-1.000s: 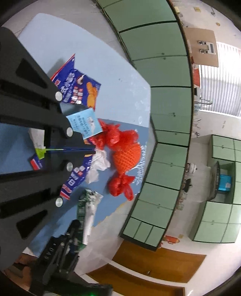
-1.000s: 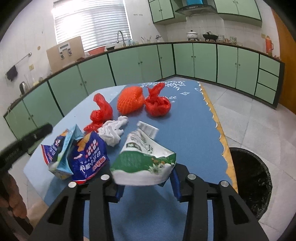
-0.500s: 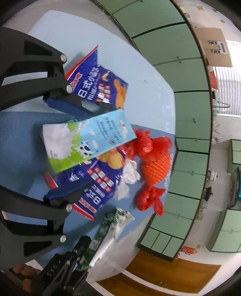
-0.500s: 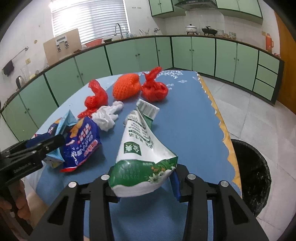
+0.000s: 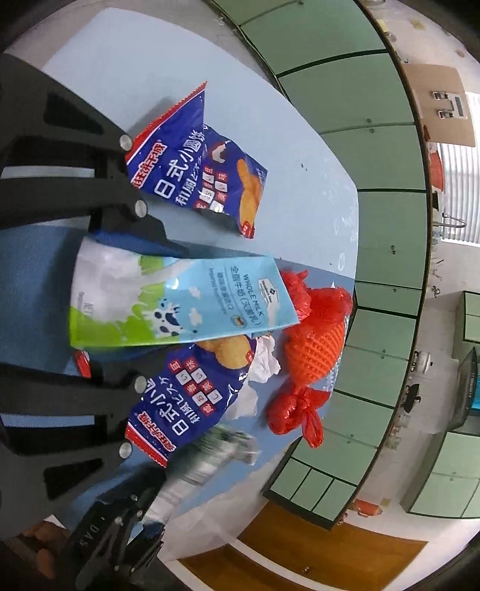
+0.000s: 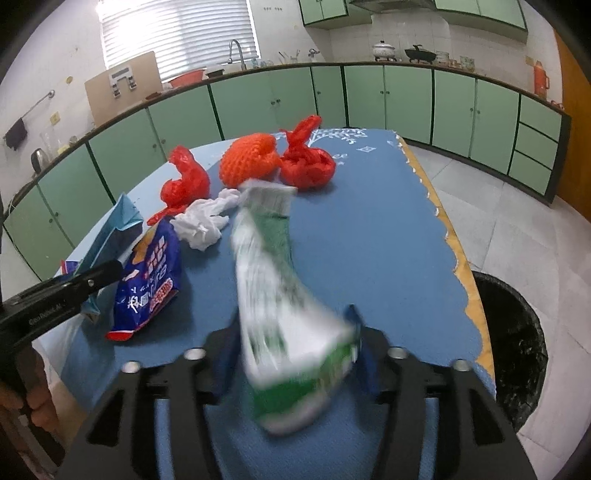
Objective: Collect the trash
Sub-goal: 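Grasp the whole-milk carton with the left tool, then carry the tube packet and milk carton over the bin and open both tools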
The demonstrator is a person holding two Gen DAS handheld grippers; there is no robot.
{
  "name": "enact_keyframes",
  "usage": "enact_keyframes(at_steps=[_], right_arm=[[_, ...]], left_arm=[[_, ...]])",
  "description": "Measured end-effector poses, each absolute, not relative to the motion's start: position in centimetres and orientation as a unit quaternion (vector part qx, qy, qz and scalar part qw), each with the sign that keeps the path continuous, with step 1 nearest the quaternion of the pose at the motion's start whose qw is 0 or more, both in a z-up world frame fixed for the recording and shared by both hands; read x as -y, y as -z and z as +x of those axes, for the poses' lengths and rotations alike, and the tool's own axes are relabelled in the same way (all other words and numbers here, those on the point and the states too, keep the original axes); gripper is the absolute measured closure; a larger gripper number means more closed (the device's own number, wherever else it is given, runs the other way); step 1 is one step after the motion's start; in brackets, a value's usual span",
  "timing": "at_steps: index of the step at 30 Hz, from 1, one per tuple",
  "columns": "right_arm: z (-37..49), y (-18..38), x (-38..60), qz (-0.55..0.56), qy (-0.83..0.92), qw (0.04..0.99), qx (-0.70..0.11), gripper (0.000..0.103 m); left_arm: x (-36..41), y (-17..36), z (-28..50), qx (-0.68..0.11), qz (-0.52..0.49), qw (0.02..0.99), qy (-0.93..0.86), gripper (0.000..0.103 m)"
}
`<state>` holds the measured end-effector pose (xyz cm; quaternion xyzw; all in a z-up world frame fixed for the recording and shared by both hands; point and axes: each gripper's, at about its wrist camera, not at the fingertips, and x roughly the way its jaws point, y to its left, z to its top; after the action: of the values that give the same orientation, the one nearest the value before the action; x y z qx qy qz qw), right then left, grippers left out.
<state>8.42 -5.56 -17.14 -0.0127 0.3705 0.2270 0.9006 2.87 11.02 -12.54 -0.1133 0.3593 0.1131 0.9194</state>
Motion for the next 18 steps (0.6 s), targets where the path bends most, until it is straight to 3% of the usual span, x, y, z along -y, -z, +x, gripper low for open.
enact_keyframes(at_steps=[3,8,10,12,18], right_arm=[[8.6,17.0,5.1,-0.019,-0.225,0.903,-0.366,0.030],[9.4,17.0,4.4,-0.029,-0.223,0.900,-0.372,0.030],[9.9,17.1,4.2,-0.029,-0.225,0.897,-0.380,0.040],[10.3,17.2,4.2,-0.028,-0.226,0.893,-0.389,0.060],[10.2,16.2,4.6,-0.014,-0.232,0.894,-0.384,0.069]], left_arm=[[-10.9,12.0,2.7,-0.349,-0.107,0.924,-0.114,0.066],[-10.8,10.8,2.4,-0.329,-0.098,0.933,-0.112,0.067],[-10.8,10.4,2.3,-0.321,-0.095,0.936,-0.111,0.067],[-10.7,9.8,2.2,-0.313,-0.092,0.939,-0.108,0.067],[-10.1,8.7,2.4,-0.299,-0.085,0.946,-0.097,0.067]])
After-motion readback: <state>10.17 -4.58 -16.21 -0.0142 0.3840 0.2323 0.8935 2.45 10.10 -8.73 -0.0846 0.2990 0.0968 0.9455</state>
